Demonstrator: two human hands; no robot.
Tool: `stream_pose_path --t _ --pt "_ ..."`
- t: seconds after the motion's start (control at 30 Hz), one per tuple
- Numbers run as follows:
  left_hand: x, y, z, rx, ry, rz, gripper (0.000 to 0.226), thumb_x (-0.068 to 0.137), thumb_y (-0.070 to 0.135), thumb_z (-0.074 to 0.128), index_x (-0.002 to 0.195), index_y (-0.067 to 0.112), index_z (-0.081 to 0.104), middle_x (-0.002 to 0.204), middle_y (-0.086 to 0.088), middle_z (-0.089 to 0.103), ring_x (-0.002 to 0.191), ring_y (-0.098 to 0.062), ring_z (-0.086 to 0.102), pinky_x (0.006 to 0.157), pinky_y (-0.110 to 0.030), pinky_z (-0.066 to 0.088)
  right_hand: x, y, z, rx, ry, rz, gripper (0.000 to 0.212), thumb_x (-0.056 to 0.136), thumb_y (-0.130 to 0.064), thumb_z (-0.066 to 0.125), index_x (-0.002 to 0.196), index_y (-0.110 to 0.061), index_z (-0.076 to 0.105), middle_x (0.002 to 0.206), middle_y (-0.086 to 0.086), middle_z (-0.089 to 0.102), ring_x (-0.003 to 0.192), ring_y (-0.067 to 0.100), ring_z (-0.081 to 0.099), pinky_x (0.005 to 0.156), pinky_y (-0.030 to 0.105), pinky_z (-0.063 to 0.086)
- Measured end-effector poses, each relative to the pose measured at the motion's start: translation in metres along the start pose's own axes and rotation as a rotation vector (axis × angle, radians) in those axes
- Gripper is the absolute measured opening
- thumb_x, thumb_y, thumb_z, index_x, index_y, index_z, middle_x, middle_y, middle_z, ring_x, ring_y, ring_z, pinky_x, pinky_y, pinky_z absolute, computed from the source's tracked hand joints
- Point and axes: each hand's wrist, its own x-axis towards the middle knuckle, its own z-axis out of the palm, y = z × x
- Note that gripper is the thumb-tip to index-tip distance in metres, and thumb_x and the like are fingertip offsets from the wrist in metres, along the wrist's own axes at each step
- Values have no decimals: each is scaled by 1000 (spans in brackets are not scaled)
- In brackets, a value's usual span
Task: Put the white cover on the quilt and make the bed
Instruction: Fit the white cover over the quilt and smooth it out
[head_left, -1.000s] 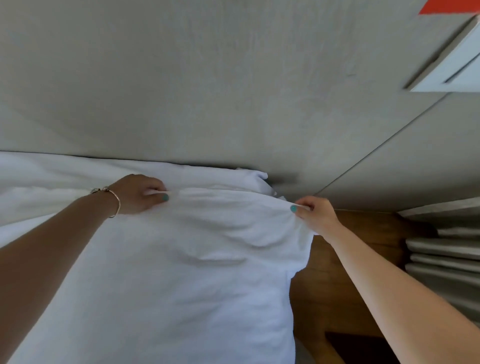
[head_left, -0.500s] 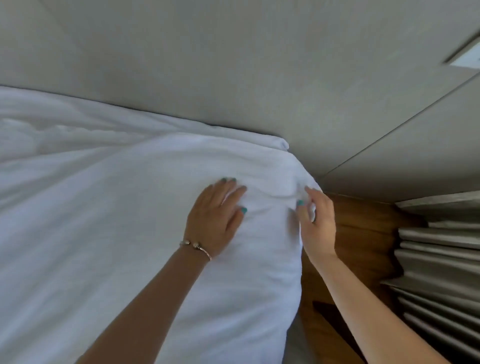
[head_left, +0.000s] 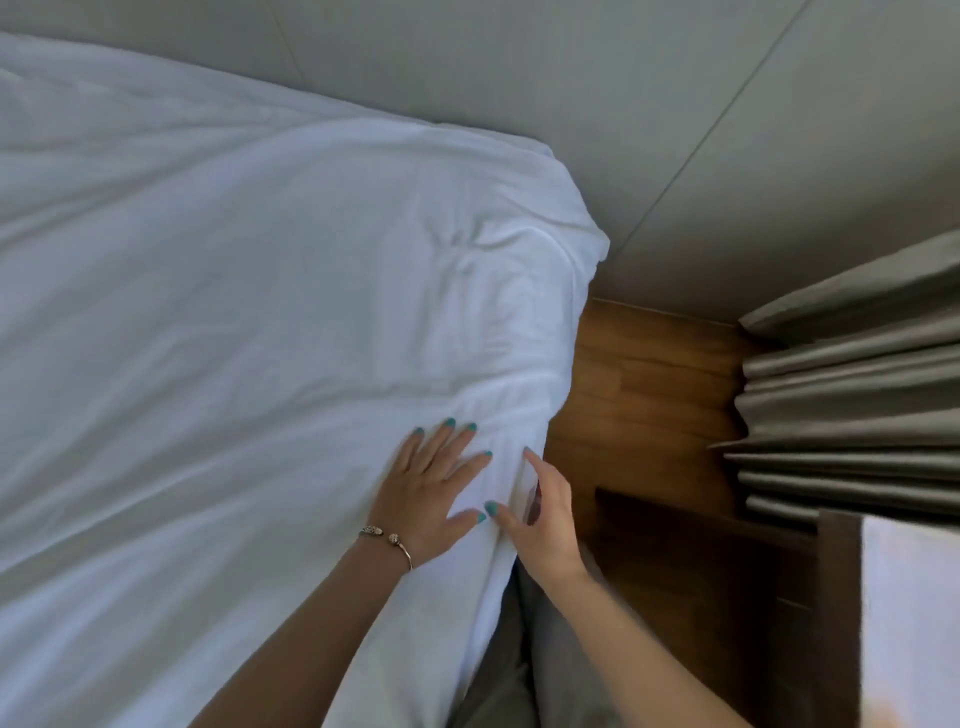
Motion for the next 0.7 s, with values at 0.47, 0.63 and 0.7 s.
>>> stream_pose_path --t 0.47,0.63,0.7 --pt "-27 59 -13 -174 -176 -300 11 90 19 61 79 20 59 81 10 54 89 -16 54 70 -26 38 -42 38 -37 163 362 90 22 90 -10 68 105 -25 66 85 -15 61 79 2 58 71 15 49" --pt "-60 101 5 -73 -585 -67 5 91 17 58 88 18 61 90 9 54 94 -16 55 73 -25 38 -95 100 -34 -48 218 240 29 91 -5 65 117 -17 70 114 -1 66 99 8 57 89 18 46" --pt "-62 111 8 10 -722 -55 10 92 18 54 94 20 64 100 4 60 97 -19 56 78 -27 40 -101 115 -30 -120 76 310 27 91 -4 63 114 -16 71 116 0 65 101 9 56 94 21 45"
